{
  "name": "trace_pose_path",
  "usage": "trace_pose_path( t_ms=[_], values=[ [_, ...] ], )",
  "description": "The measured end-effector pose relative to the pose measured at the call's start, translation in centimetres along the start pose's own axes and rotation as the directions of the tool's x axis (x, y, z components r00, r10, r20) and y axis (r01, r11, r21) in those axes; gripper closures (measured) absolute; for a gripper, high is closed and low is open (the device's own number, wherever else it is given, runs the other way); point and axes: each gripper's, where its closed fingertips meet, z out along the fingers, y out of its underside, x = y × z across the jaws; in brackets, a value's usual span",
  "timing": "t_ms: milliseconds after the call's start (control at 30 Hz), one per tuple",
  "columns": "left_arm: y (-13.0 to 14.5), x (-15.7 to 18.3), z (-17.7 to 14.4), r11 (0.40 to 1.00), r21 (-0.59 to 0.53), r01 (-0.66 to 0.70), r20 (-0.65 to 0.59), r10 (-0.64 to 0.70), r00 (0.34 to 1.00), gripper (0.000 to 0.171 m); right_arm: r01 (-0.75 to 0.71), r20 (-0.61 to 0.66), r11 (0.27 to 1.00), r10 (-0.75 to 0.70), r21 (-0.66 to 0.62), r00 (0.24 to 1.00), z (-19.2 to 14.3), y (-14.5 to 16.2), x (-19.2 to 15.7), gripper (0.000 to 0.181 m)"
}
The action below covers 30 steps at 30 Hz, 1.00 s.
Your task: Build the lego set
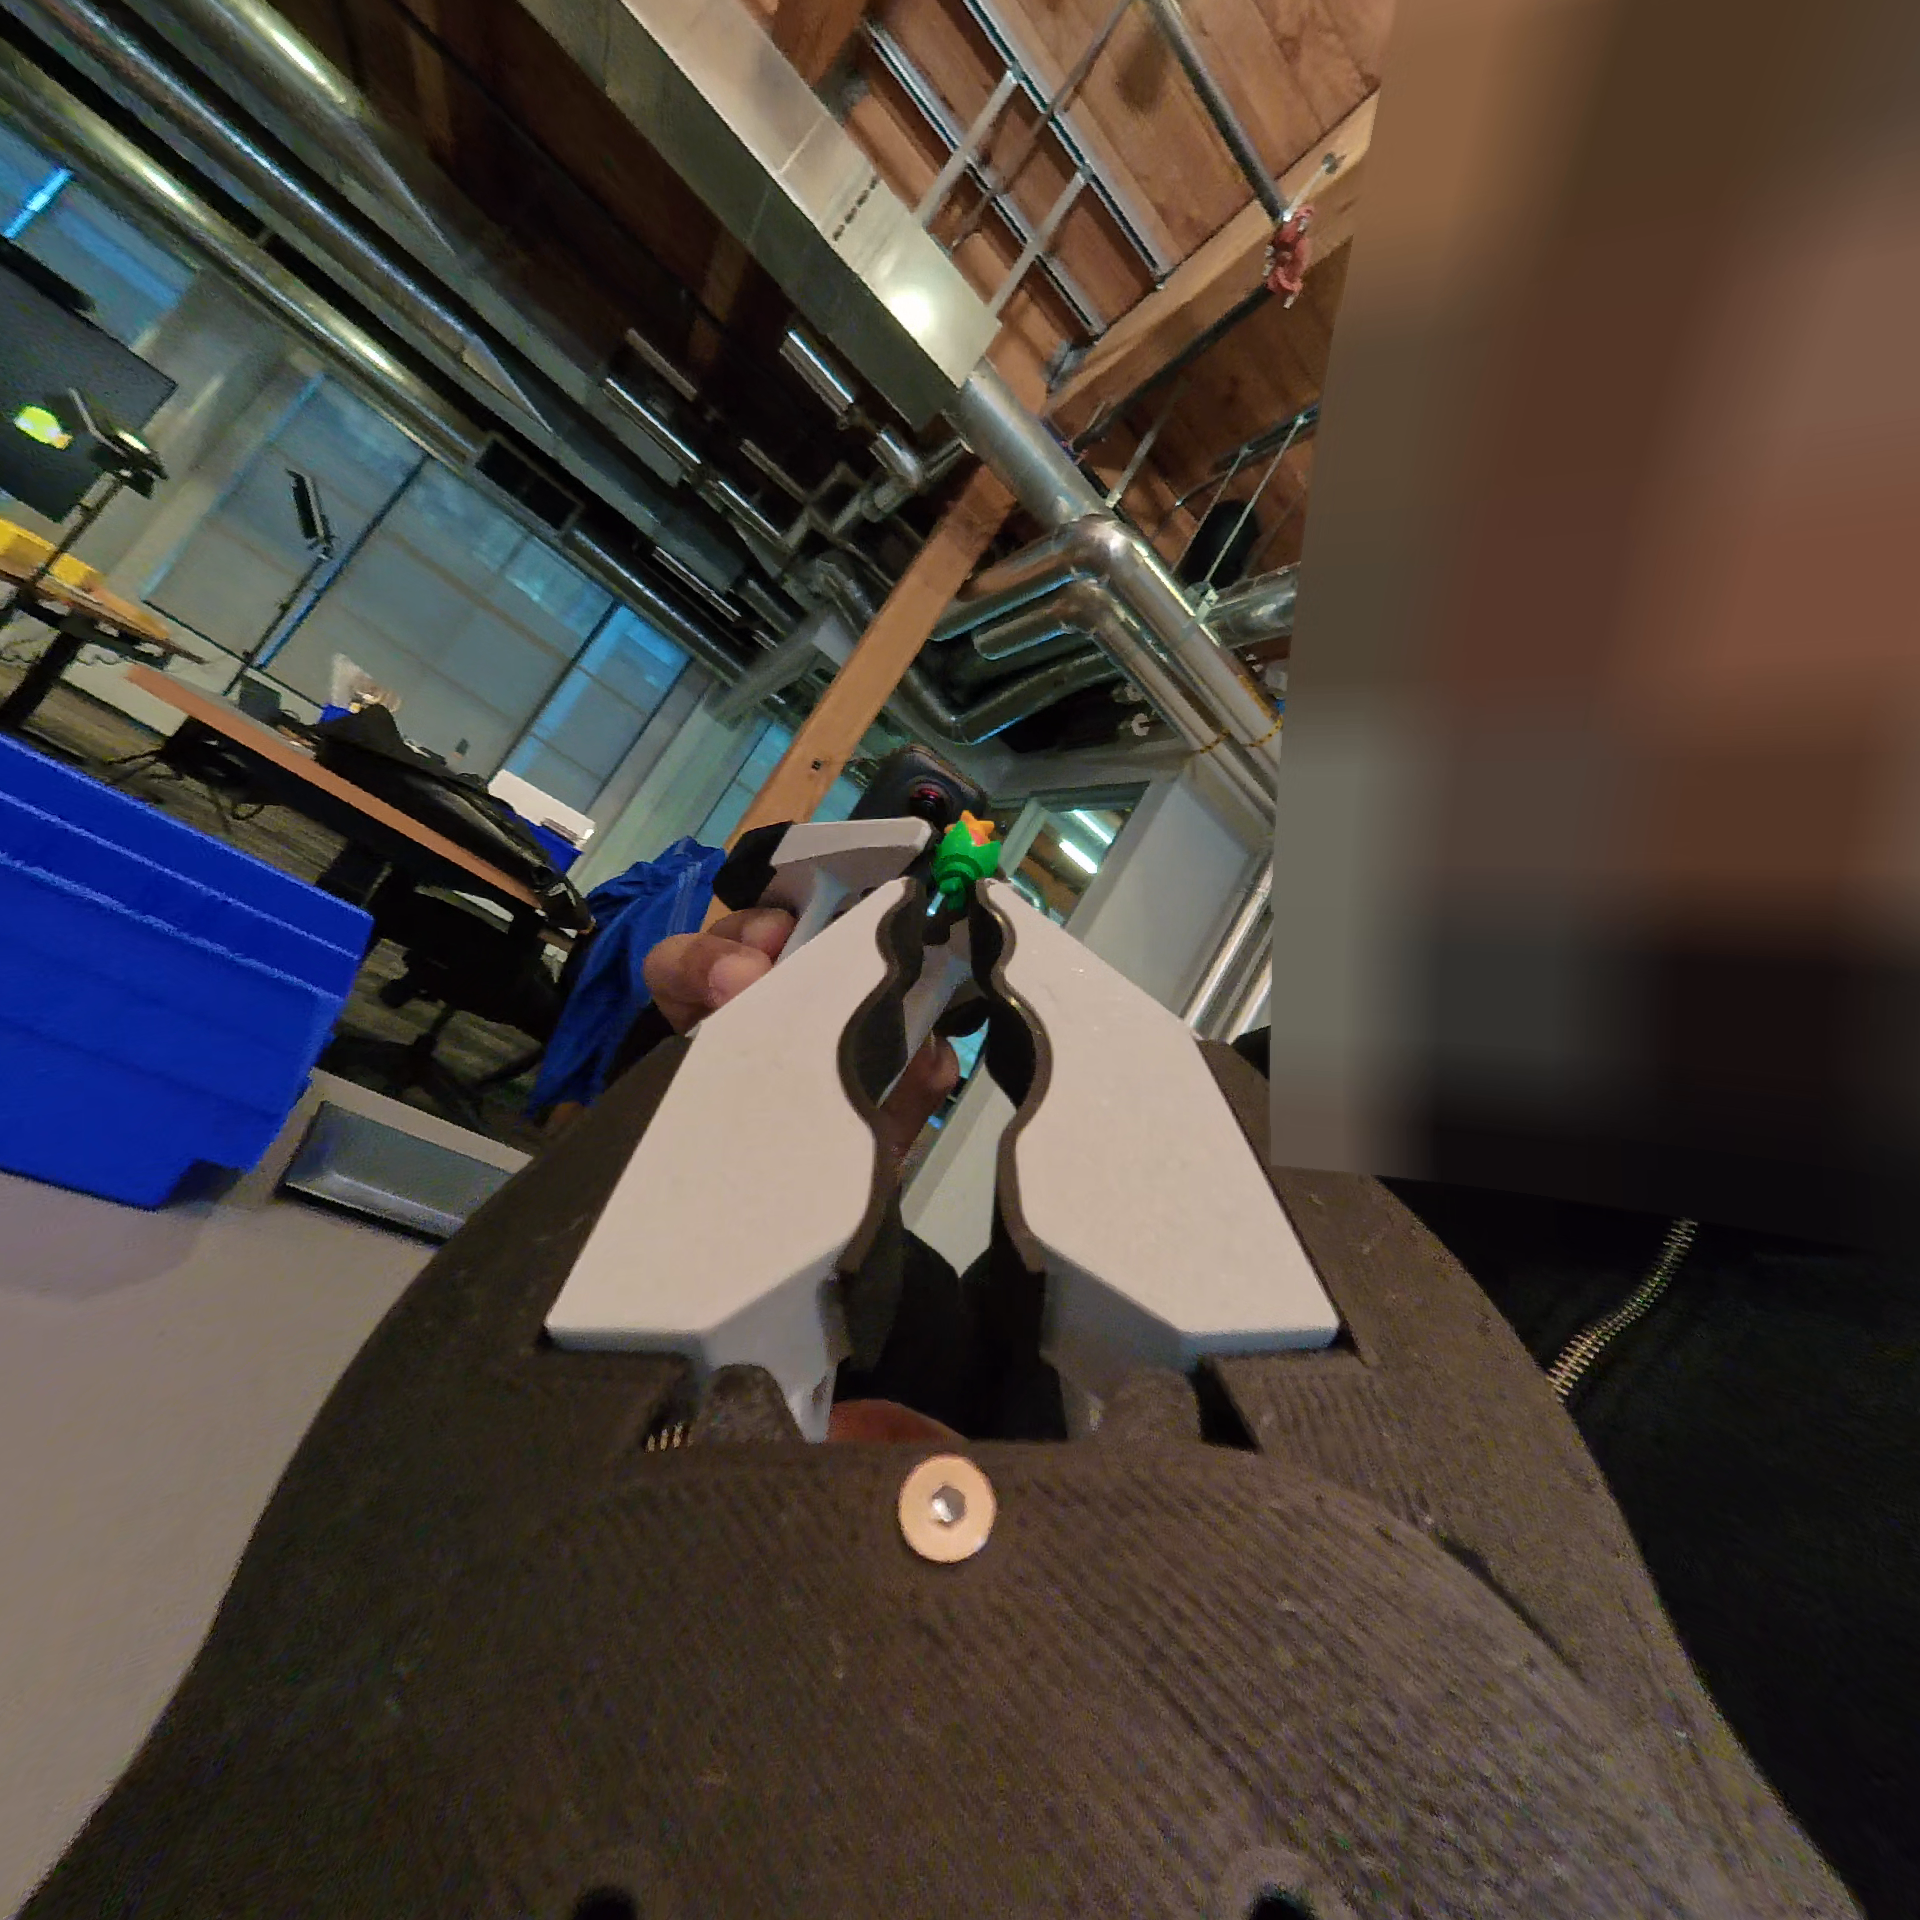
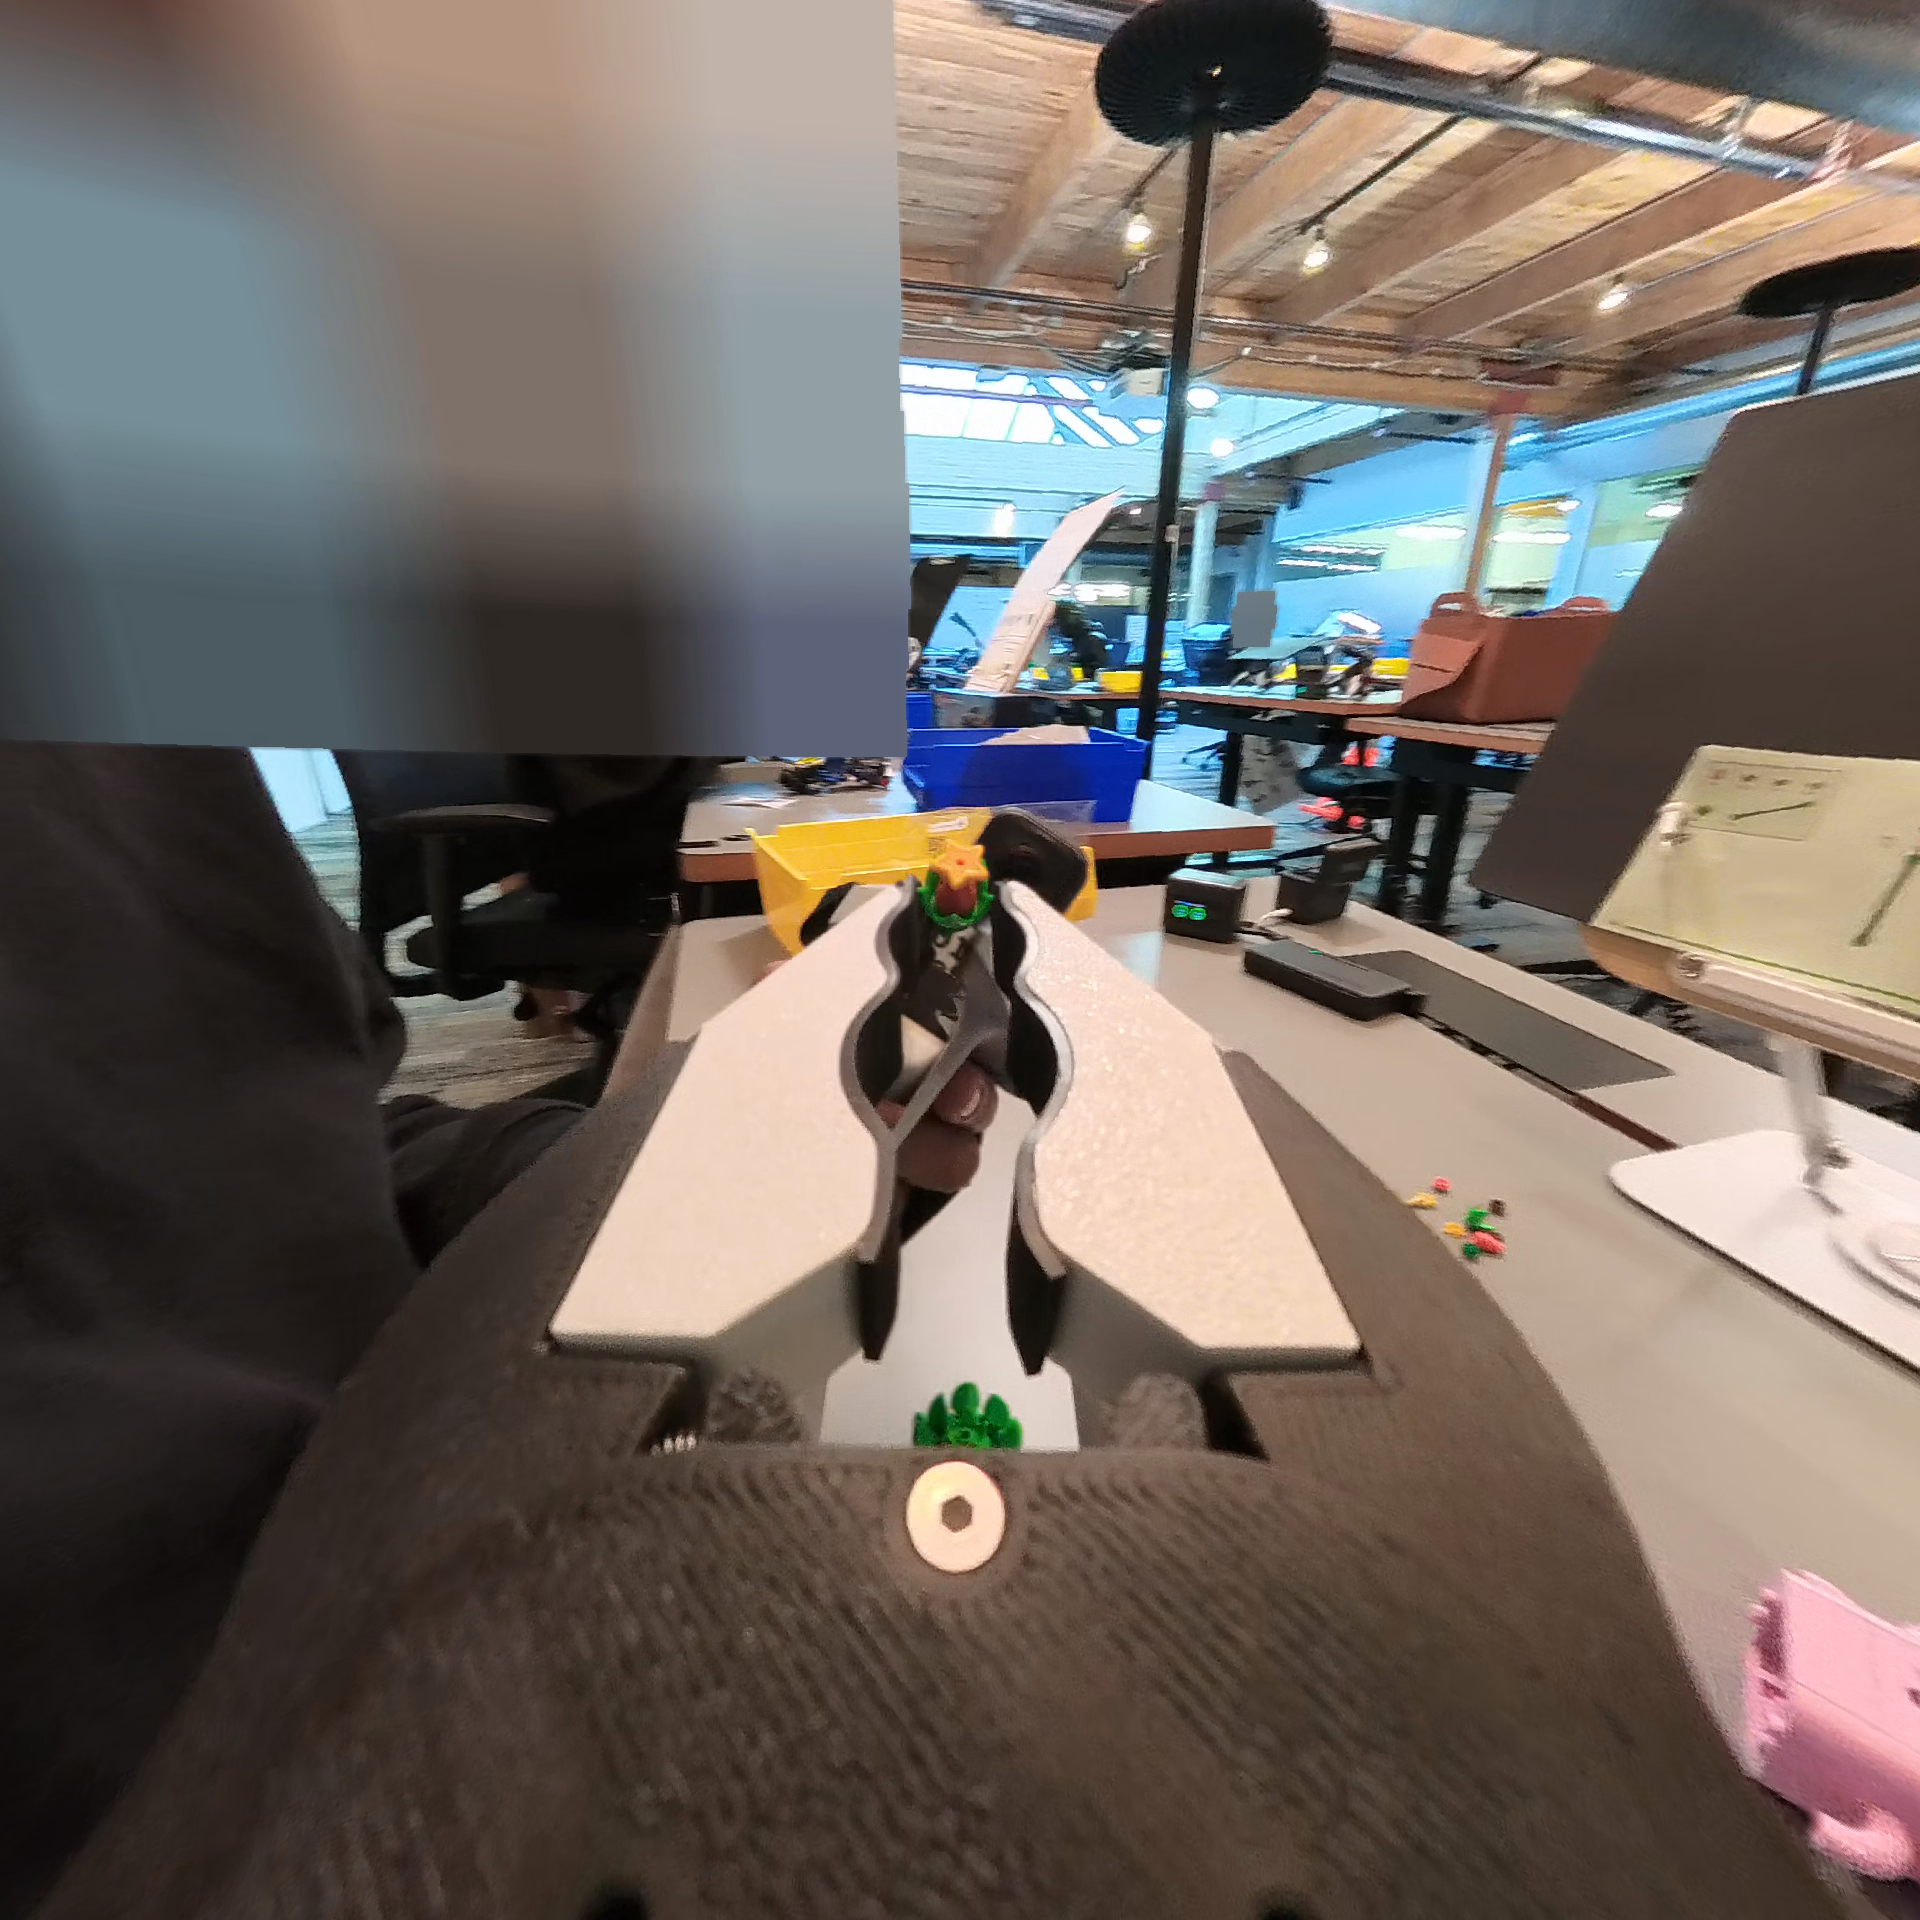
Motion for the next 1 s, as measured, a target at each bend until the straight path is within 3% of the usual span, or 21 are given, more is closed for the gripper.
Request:
trace_pose_path(
  t_ms=[267, 1000],
  values=[
    [0.3, 0.9, 0.3, 0.999, -0.012, 0.031, -0.071, -0.032, 0.997, 0.17, -0.025, 0.057, 0.999, 0.024, 0.028, 0.998, 0.3, -0.7, -1.5, 0.17],
    [-1.5, 0.6, -1.1, 0.995, 0.063, -0.073, 0.009, 0.072, 0.997, 0.171, -0.108, -0.004, 0.991, 0.109, 0.075, 0.994, 0.3, -0.2, 0.9, 0.164]
  ],
)
